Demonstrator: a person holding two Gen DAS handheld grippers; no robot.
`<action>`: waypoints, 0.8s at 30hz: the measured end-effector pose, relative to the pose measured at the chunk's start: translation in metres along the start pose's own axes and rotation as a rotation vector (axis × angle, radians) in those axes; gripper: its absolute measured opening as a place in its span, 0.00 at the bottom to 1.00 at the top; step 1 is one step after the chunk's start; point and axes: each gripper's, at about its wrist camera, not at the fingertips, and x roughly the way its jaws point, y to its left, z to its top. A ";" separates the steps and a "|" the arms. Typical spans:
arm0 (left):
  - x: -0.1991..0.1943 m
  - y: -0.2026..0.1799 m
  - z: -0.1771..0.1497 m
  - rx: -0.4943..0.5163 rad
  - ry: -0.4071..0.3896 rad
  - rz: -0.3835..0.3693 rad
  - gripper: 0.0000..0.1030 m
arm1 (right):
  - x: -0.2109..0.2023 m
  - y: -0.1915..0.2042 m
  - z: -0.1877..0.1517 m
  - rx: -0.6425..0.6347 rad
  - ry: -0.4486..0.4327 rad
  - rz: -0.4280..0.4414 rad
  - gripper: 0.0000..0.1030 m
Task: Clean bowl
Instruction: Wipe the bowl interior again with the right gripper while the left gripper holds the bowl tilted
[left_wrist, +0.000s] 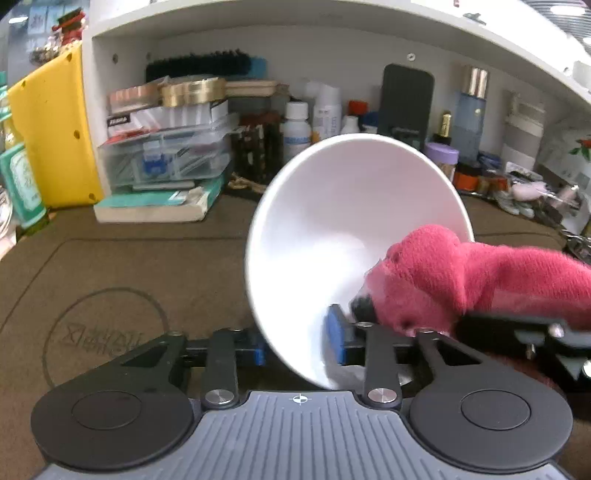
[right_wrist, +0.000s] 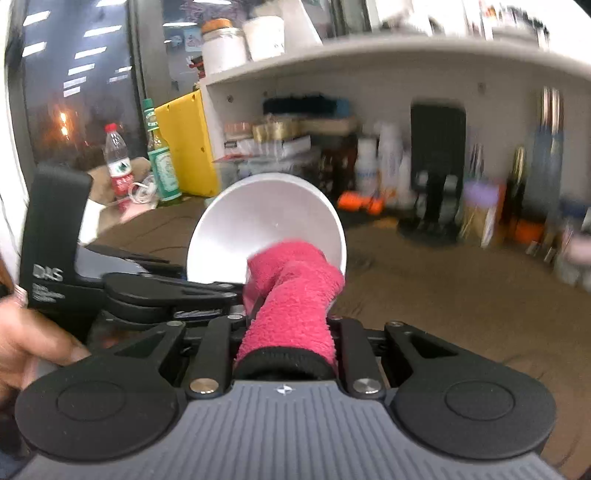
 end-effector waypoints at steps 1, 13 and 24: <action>-0.001 0.001 0.001 0.001 0.006 -0.005 0.18 | -0.002 -0.001 0.002 -0.003 -0.002 -0.001 0.19; -0.018 -0.035 -0.002 0.367 0.007 0.040 0.19 | 0.010 0.016 0.035 -0.183 -0.091 -0.014 0.19; -0.018 -0.018 0.009 0.434 0.021 0.051 0.17 | -0.019 0.008 0.020 -0.199 -0.103 0.131 0.19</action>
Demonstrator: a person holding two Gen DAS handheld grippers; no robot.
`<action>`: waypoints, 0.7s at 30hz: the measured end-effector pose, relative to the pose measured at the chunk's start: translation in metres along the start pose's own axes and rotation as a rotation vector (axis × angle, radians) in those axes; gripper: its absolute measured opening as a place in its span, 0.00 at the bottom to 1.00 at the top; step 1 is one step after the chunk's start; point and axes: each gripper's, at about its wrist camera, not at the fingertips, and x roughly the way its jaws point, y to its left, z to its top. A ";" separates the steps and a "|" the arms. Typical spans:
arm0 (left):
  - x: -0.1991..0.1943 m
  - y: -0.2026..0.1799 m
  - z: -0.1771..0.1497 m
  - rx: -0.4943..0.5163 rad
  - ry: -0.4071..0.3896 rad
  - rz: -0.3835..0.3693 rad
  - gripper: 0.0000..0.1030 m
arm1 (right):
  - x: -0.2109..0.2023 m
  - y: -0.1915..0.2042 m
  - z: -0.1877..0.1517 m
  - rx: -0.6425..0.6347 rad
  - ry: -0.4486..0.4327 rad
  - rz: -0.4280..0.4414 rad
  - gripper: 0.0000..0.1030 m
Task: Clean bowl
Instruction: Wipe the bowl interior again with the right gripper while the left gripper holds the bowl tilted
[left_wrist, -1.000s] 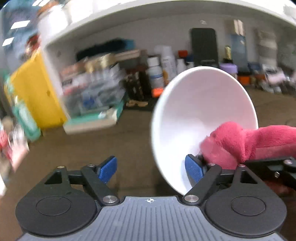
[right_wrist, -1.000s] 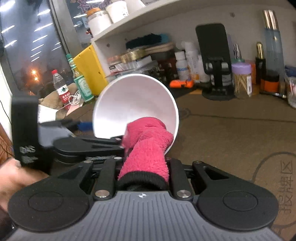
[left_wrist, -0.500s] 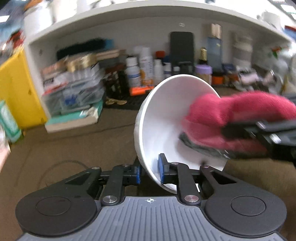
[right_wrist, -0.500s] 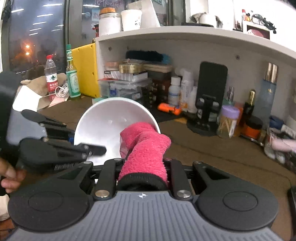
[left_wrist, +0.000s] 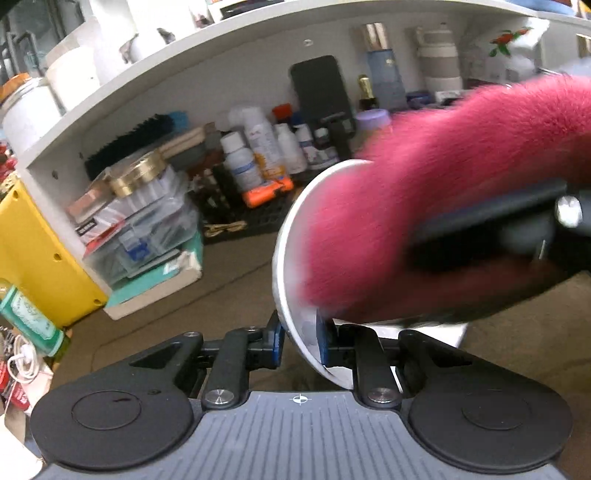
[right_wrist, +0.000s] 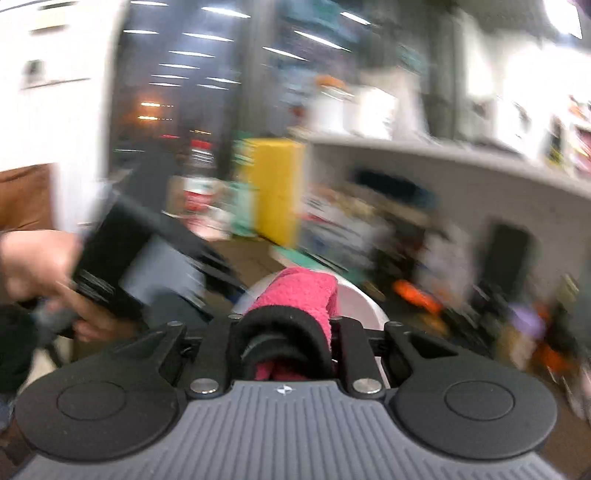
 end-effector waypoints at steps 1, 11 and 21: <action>0.001 0.001 0.002 -0.009 -0.005 0.004 0.17 | 0.005 -0.009 -0.009 0.049 0.039 -0.063 0.19; 0.008 -0.013 0.002 -0.252 -0.036 0.076 0.40 | 0.012 -0.041 -0.049 0.328 0.065 -0.139 0.19; 0.018 -0.026 -0.008 -0.278 -0.001 -0.025 0.31 | 0.016 -0.018 -0.041 0.130 0.094 -0.193 0.18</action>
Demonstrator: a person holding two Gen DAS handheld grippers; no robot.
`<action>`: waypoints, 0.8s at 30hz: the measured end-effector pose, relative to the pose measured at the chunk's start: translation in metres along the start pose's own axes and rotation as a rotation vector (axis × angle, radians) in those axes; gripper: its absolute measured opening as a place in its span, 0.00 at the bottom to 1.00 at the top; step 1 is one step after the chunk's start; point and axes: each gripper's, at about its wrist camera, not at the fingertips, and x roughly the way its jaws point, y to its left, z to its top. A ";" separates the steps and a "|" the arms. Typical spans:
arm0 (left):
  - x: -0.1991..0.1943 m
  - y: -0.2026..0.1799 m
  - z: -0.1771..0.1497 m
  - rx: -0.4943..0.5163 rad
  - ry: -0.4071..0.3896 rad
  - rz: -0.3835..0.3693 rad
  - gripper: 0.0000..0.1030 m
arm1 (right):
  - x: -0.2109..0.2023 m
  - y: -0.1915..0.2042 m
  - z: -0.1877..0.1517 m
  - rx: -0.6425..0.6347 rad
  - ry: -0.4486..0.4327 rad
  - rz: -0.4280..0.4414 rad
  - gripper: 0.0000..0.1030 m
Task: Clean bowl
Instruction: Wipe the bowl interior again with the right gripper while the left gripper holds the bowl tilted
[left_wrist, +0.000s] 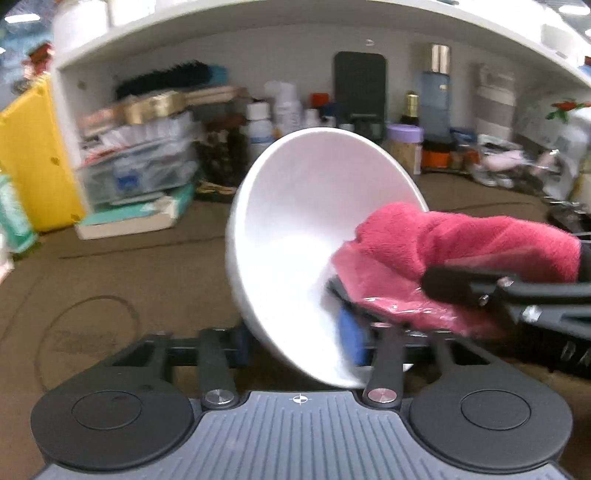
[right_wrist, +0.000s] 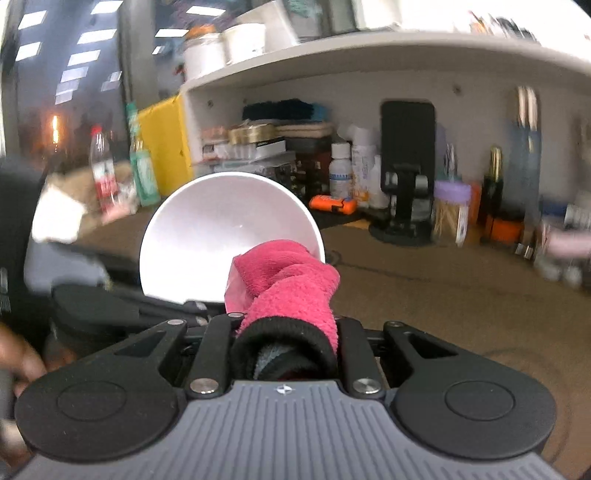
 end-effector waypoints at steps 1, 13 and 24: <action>-0.001 0.001 0.001 0.016 0.004 -0.008 0.30 | 0.001 0.010 0.003 -0.103 0.004 -0.052 0.18; -0.001 0.004 0.006 0.201 0.053 -0.084 0.32 | 0.006 0.054 0.049 -0.395 -0.177 0.093 0.17; 0.002 0.027 0.025 0.214 0.049 -0.006 0.35 | -0.018 0.032 0.011 -0.296 -0.069 0.103 0.17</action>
